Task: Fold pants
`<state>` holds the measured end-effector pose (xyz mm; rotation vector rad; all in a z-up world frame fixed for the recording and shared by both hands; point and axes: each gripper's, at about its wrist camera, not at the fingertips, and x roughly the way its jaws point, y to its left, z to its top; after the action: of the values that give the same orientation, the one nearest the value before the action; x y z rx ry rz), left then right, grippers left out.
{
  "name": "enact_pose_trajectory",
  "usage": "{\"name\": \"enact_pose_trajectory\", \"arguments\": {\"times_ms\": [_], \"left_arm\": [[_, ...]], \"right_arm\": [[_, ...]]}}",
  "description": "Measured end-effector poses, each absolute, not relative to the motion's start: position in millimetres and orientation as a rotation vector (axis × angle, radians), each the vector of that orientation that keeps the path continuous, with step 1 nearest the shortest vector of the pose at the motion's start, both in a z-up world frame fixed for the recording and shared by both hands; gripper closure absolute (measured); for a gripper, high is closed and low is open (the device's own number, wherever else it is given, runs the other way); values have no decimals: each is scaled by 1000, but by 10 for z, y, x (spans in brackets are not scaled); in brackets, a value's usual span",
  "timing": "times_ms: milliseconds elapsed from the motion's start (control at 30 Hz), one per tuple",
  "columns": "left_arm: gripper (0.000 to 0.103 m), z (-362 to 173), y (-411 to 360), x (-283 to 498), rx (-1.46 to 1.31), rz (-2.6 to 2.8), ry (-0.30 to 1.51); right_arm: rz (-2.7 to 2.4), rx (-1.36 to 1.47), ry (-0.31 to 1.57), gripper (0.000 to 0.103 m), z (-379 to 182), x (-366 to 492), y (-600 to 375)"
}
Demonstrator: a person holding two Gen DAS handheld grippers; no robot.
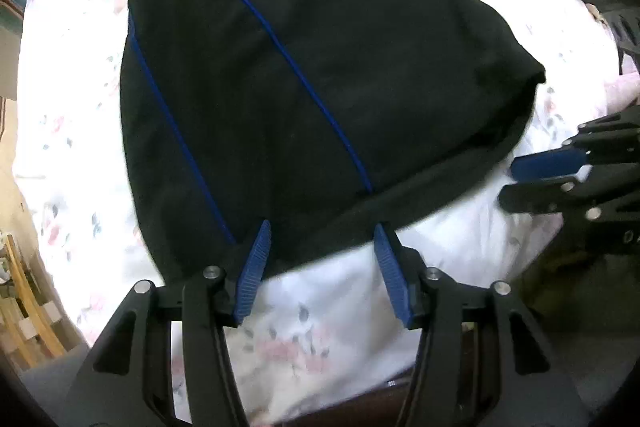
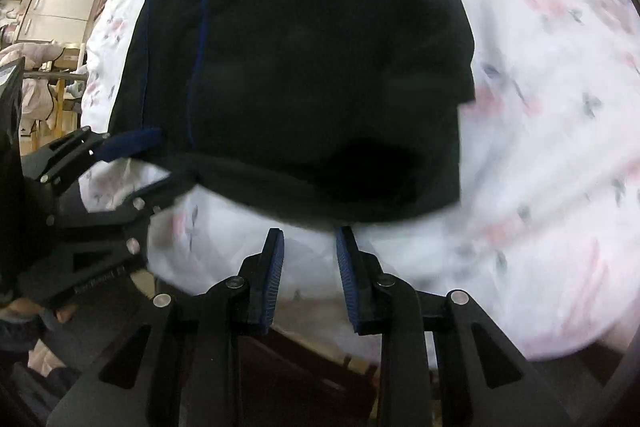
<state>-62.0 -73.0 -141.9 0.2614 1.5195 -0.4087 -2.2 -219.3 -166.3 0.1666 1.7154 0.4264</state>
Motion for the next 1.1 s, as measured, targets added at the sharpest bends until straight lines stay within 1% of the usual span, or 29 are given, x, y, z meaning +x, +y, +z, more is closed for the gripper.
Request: {"name": "enact_pose_trajectory", "arguments": {"times_ms": [100, 200, 233, 267, 300, 400, 567, 700, 833, 933, 1033, 1100], "left_arm": [[53, -1200, -616, -490, 148, -393, 1518], [52, -861, -436, -224, 27, -339, 1452], [46, -737, -369, -91, 7, -308, 1417], [38, -670, -291, -5, -5, -288, 1387], [35, -612, -234, 100, -10, -264, 1362], [34, -537, 0, 597, -38, -194, 1324], [34, -661, 219, 1437, -135, -143, 1317], [34, -907, 216, 2081, -128, -196, 1281], [34, -1236, 182, 2675, -106, -262, 1303], [37, -1483, 115, 3011, -103, -326, 1331], [47, -1604, 19, 3127, -67, -408, 1357], [47, -1631, -57, 3127, -37, -459, 1369]], "right_arm": [[435, 176, 1664, 72, -1435, -18, -2405], [447, 276, 1538, 72, -1064, 276, -2703], [449, 313, 1480, 68, -940, 413, -2789], [437, 336, 1431, 60, -837, 560, -2876], [422, 350, 1394, 57, -766, 710, -2954], [386, 375, 1309, 57, -673, 1153, -3069], [341, 462, 1254, 55, -839, 1742, -3085], [335, 456, 1247, 55, -1034, 2166, -2874], [334, 439, 1266, 55, -1258, 2427, -2845], [346, 415, 1284, 55, -1440, 2625, -2818], [370, 379, 1306, 55, -1624, 2796, -2705], [366, 343, 1330, 55, -1723, 2883, -2635]]}}
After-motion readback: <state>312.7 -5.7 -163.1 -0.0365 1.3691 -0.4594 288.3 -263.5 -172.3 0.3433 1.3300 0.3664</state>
